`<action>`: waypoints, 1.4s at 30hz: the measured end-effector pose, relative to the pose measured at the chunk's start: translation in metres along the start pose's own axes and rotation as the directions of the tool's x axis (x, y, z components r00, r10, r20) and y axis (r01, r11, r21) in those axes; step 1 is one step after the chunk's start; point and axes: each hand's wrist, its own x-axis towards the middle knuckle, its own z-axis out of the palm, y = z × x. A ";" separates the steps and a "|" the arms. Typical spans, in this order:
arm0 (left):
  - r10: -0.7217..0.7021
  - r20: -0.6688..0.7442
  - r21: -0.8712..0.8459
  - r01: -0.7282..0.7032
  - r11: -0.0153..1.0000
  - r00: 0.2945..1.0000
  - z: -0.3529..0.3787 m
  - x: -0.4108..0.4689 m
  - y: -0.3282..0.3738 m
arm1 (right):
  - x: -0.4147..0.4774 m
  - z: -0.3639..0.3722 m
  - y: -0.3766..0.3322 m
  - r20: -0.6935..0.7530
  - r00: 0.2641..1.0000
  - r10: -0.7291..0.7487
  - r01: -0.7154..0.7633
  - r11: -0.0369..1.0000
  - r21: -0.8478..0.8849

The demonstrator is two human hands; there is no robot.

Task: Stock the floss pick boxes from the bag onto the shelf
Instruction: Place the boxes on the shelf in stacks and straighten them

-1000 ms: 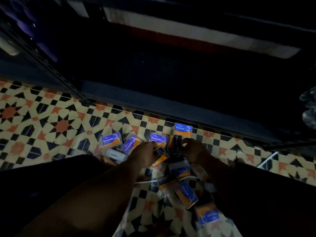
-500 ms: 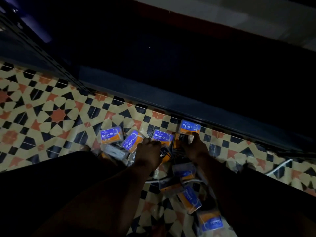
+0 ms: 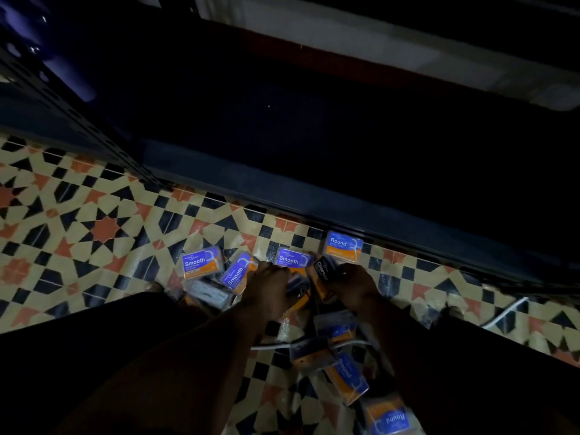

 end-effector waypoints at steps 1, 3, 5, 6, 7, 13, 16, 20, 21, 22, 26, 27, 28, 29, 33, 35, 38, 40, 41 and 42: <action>0.012 0.010 -0.052 -0.012 0.999 1.000 -0.005 -0.002 -0.001 | -0.004 -0.002 0.003 -0.008 1.000 -0.003 0.003 0.999 0.032; 0.041 0.020 -0.174 -0.037 0.984 0.999 -0.016 -0.010 -0.001 | -0.014 -0.009 0.005 -0.023 0.999 -0.036 0.038 0.997 0.063; 0.061 0.009 -0.237 -0.058 0.970 0.998 -0.028 -0.018 0.000 | -0.029 -0.022 -0.001 -0.026 0.996 -0.080 0.083 0.992 0.092; 0.063 0.000 -0.237 -0.061 0.970 0.998 -0.036 -0.023 0.000 | -0.036 -0.029 -0.005 -0.017 0.994 -0.111 0.112 0.989 0.095; 0.064 -0.009 -0.234 -0.064 0.970 0.998 -0.044 -0.027 0.001 | -0.046 -0.037 -0.011 -0.013 0.989 -0.145 0.145 0.985 0.094; 0.112 -0.177 -0.266 -0.157 0.951 0.978 -0.114 -0.070 0.030 | -0.110 -0.084 -0.033 -0.226 0.902 -0.368 0.395 0.914 0.087; 0.147 -0.323 -0.282 -0.244 0.928 0.935 -0.149 -0.097 0.048 | -0.146 -0.105 -0.041 -0.292 0.853 -0.432 0.479 0.871 0.110; 0.197 -0.433 -0.264 -0.333 0.905 0.879 -0.193 -0.134 0.067 | -0.199 -0.131 -0.054 -0.376 0.790 -0.485 0.567 0.811 0.145; 0.205 -0.458 -0.260 -0.351 0.899 0.865 -0.204 -0.144 0.073 | -0.212 -0.138 -0.057 -0.404 0.768 -0.497 0.591 0.793 0.148; 0.217 -0.490 -0.258 -0.378 0.889 0.845 -0.215 -0.153 0.078 | -0.223 -0.144 -0.060 -0.432 0.743 -0.511 0.618 0.771 0.152; 0.277 -0.632 -0.196 -0.495 0.846 0.724 -0.257 -0.185 0.098 | -0.268 -0.171 -0.075 -0.533 0.629 -0.566 0.717 0.687 0.116; 0.291 -0.664 -0.166 -0.516 0.841 0.689 -0.267 -0.192 0.103 | -0.279 -0.178 -0.080 -0.557 0.597 -0.578 0.738 0.668 0.098; 0.303 -0.693 -0.137 -0.533 0.835 0.654 -0.278 -0.197 0.108 | -0.290 -0.186 -0.086 -0.581 0.562 -0.589 0.757 0.649 0.075; 0.315 -0.720 -0.109 -0.550 0.828 0.618 -0.289 -0.202 0.113 | -0.299 -0.195 -0.092 -0.604 0.527 -0.598 0.775 0.630 0.052; 0.340 -0.807 -0.008 -0.584 0.812 0.483 -0.332 -0.210 0.137 | -0.324 -0.231 -0.118 -0.694 0.390 -0.605 0.818 0.574 -0.040; 0.346 -0.812 0.011 -0.580 0.815 0.470 -0.348 -0.206 0.148 | -0.327 -0.247 -0.130 -0.718 0.368 -0.591 0.810 0.583 -0.064; 0.334 -0.800 0.006 -0.552 0.834 0.498 -0.366 -0.192 0.164 | -0.320 -0.267 -0.142 -0.750 0.356 -0.558 0.782 0.618 -0.088; 0.323 -0.801 -0.001 -0.541 0.841 0.504 -0.375 -0.182 0.174 | -0.309 -0.275 -0.147 -0.756 0.359 -0.547 0.740 0.661 -0.127; 0.327 -0.798 0.013 -0.529 0.848 0.505 -0.379 -0.176 0.178 | -0.302 -0.279 -0.149 -0.759 0.360 -0.543 0.721 0.678 -0.143; 0.337 -0.792 0.033 -0.516 0.856 0.509 -0.382 -0.170 0.181 | -0.296 -0.282 -0.151 -0.763 0.358 -0.537 0.708 0.690 -0.154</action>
